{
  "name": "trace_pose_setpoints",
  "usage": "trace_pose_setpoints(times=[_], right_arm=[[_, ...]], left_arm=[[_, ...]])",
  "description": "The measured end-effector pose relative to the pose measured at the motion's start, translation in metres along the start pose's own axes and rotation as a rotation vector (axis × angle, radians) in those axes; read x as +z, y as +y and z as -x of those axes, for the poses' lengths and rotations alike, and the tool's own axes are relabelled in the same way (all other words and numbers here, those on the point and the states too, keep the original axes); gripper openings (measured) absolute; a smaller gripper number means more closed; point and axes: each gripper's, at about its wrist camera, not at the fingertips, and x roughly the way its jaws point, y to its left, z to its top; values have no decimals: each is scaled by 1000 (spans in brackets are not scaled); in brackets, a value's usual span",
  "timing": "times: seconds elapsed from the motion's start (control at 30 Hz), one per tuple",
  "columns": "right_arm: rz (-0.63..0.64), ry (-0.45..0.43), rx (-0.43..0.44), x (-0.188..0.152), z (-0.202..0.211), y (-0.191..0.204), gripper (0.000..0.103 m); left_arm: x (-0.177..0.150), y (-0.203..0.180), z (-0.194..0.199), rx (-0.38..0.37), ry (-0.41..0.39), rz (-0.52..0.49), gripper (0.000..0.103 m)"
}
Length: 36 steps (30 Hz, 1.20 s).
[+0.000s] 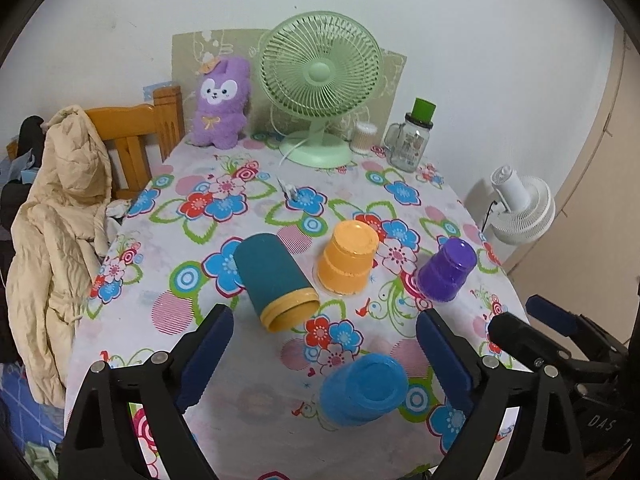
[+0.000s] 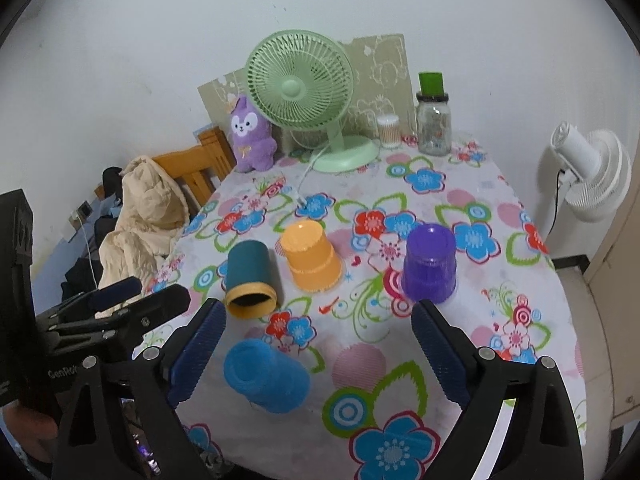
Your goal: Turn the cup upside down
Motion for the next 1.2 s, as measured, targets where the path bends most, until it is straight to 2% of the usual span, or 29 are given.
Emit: trace_pose_setpoints(times=[0.23,0.53,1.2], right_arm=[[44,-52,-5,3,7,13,98],[38,-66,4,7,12,18,99],[47,-58,8,6,11,24,99]], left_arm=[[-2,9,12,9,-52,18,96],[-3,11,23,7,-87,10,97],[-5,13,24,8,-91,9,100]])
